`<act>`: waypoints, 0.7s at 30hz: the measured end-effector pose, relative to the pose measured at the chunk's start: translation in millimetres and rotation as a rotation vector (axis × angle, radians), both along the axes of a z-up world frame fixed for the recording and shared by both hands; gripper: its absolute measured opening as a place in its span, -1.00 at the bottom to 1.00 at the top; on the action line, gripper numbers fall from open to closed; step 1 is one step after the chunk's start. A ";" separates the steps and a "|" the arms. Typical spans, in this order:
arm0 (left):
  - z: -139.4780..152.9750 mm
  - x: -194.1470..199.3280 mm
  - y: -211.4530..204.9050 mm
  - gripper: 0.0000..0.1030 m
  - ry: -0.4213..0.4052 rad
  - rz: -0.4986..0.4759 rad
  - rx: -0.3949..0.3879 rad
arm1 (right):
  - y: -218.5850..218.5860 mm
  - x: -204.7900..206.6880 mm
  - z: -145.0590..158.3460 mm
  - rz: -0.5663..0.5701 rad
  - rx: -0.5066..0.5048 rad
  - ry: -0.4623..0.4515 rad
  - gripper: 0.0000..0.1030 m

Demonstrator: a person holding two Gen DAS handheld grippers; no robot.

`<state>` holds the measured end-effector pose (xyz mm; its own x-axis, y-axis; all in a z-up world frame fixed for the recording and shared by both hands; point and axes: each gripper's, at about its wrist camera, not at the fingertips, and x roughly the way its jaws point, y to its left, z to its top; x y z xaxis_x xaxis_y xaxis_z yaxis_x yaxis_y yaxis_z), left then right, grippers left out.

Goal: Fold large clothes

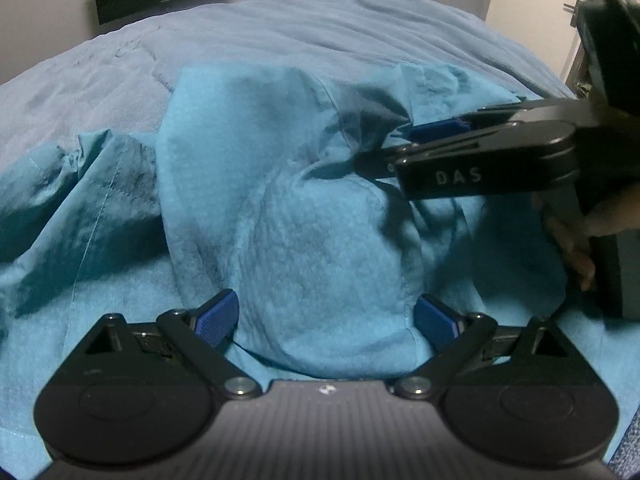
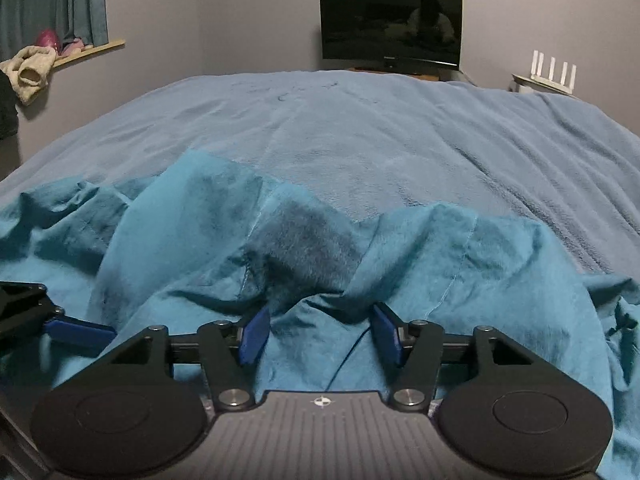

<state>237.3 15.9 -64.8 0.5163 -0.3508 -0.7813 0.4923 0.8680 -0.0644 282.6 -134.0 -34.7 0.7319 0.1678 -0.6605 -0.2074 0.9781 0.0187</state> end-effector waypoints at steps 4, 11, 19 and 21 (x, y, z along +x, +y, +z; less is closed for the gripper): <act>-0.1 -1.6 -1.2 0.84 -0.001 -0.002 0.003 | -1.3 1.0 -5.4 0.006 0.000 -0.010 0.16; -0.3 -2.0 -1.7 0.86 -0.007 -0.006 0.013 | -22.0 -22.7 17.2 -0.051 0.078 -0.050 0.10; -1.0 -1.4 0.0 0.86 -0.002 -0.005 0.008 | -64.7 -32.3 32.5 -0.219 0.156 -0.125 -0.01; 0.6 -1.7 -0.7 0.86 -0.007 -0.007 0.010 | -75.6 -36.7 39.7 -0.210 0.220 -0.152 -0.01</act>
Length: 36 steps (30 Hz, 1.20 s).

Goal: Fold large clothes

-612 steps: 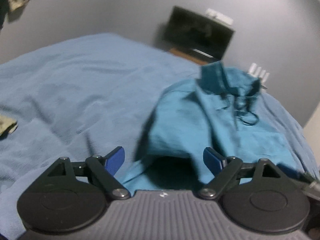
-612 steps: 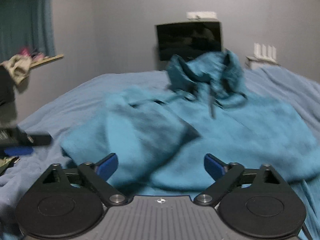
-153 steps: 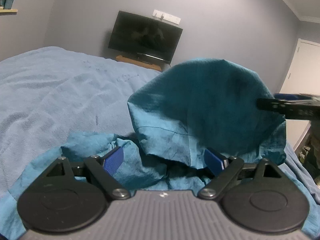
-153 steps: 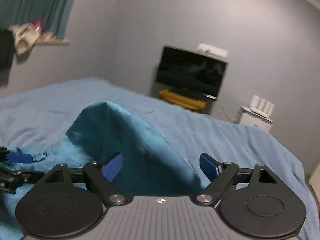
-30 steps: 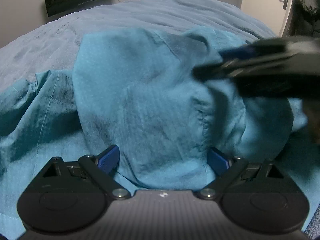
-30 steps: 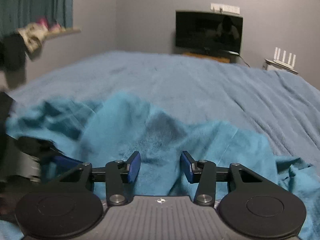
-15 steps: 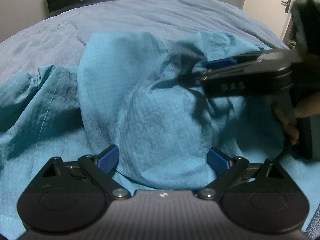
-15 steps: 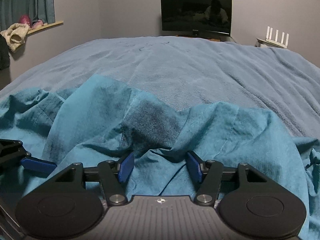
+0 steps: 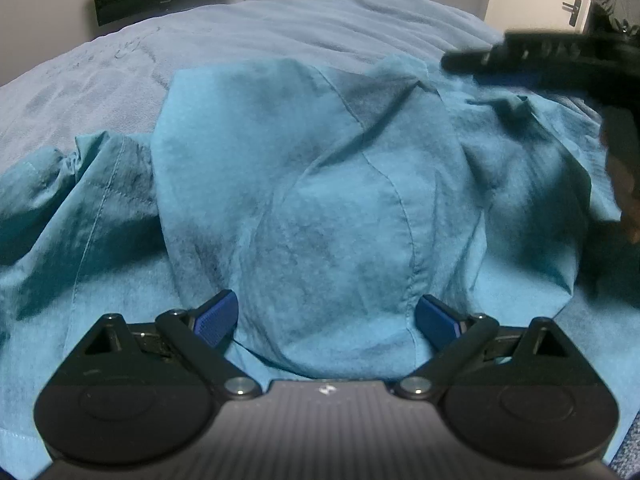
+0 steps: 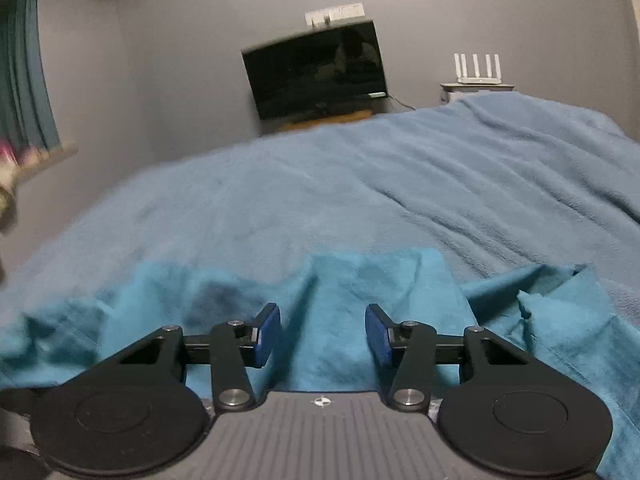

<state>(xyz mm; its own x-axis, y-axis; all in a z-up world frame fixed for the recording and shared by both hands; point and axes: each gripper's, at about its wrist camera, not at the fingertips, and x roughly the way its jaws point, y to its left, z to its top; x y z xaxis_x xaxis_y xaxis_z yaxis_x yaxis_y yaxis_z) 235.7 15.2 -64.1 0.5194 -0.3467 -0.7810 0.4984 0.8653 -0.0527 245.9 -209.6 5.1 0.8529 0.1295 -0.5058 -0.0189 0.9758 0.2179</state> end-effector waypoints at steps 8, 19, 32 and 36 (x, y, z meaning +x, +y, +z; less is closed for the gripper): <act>33.6 -6.2 21.5 0.85 -0.213 0.080 -0.196 | -13.2 11.8 -10.1 -0.074 -0.085 0.035 -0.02; -1.7 16.3 35.3 0.85 -0.075 0.157 -0.144 | -0.4 28.4 -62.2 -0.093 -0.227 0.119 0.02; 47.7 -38.3 57.3 0.87 -0.149 0.256 -0.233 | -49.2 -96.7 21.1 -0.208 0.023 0.095 0.71; 52.4 -64.1 60.3 0.87 -0.061 0.262 -0.294 | -71.4 -148.1 24.6 -0.287 0.101 0.124 0.70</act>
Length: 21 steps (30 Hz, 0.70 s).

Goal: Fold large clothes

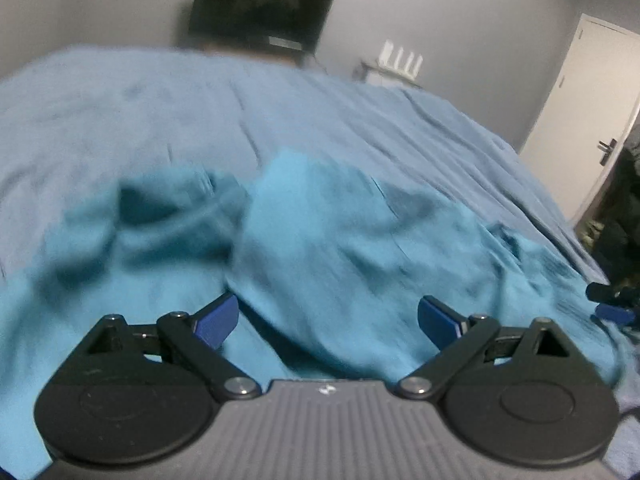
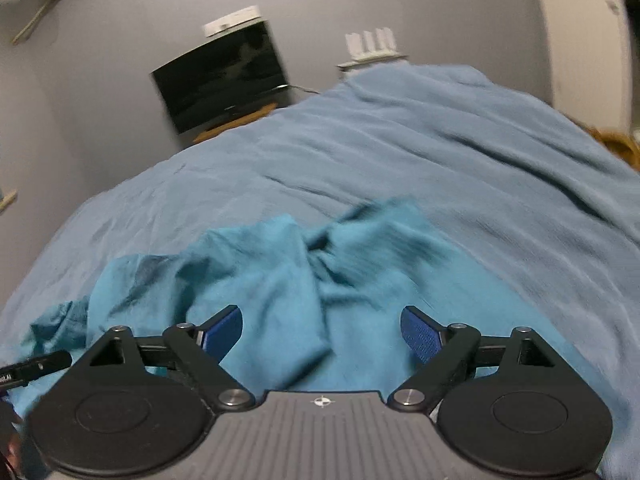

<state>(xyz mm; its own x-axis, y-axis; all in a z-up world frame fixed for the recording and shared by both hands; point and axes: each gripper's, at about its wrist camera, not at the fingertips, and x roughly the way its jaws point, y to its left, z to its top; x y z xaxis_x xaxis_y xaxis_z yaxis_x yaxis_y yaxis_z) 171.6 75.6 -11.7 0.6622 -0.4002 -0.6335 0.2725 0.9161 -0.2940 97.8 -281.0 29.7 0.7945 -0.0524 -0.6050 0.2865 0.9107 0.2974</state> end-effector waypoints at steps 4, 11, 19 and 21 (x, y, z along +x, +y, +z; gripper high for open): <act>-0.9 -33.0 -34.9 0.87 0.076 -0.160 0.061 | -8.1 -39.4 -1.0 -0.015 0.079 0.025 0.69; -17.0 -84.4 -85.4 0.87 0.072 -0.240 0.361 | 5.5 -76.0 0.6 -0.078 0.014 0.086 0.71; -44.2 -93.2 -124.4 0.87 0.067 -0.301 0.650 | -45.3 -115.1 -4.8 -0.308 0.251 0.106 0.85; -47.1 -94.6 -129.6 0.87 0.055 -0.309 0.692 | -51.4 -117.6 -9.1 -0.325 0.300 0.126 0.85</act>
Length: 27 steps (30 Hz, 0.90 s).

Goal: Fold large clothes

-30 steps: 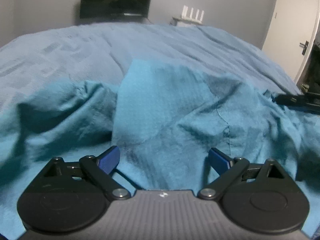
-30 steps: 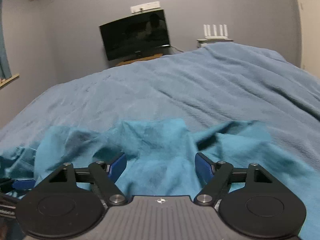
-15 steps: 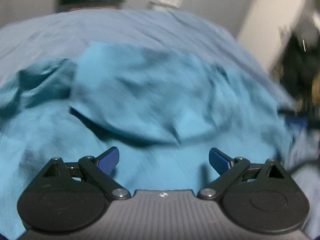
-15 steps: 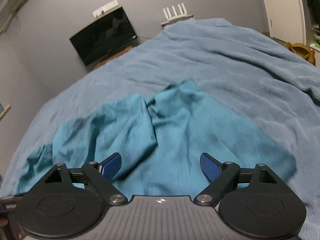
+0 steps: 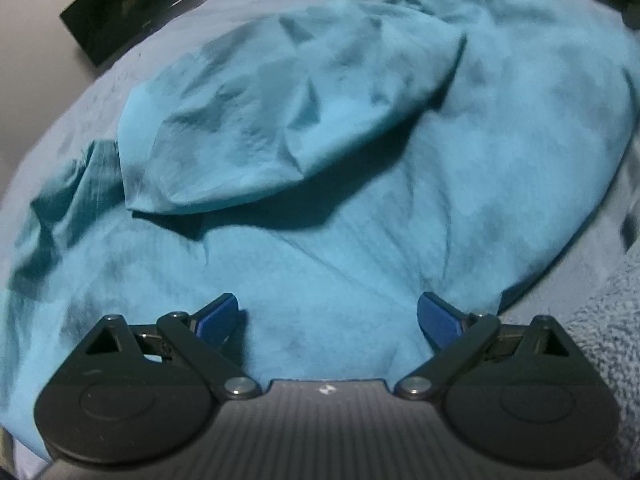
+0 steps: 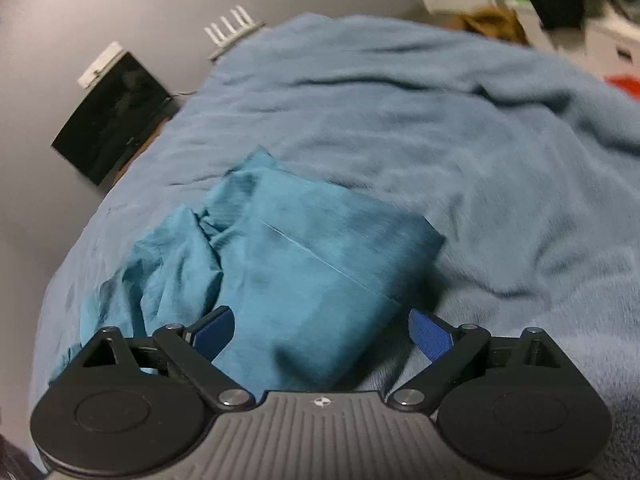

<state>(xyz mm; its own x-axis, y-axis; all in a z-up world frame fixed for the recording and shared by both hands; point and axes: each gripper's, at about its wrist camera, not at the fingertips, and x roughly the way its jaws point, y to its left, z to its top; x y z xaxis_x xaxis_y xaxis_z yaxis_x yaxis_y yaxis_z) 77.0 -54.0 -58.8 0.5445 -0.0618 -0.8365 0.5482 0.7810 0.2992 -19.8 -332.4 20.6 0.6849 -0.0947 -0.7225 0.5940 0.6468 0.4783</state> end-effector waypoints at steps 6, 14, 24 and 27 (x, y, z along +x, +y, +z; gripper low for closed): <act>2.3 3.6 8.3 0.87 0.031 0.034 -0.039 | 1.1 12.8 -15.5 0.012 0.022 0.065 0.91; 4.6 9.8 21.5 0.88 0.059 0.074 -0.120 | -13.8 34.3 -58.8 -0.061 0.278 0.031 0.92; 8.1 13.5 27.4 0.88 0.060 0.103 -0.174 | -30.6 36.0 -98.8 -0.275 0.523 -0.304 0.56; 28.1 6.3 33.2 0.88 -0.037 0.103 -0.267 | -23.9 38.2 -92.2 -0.234 0.484 -0.352 -0.18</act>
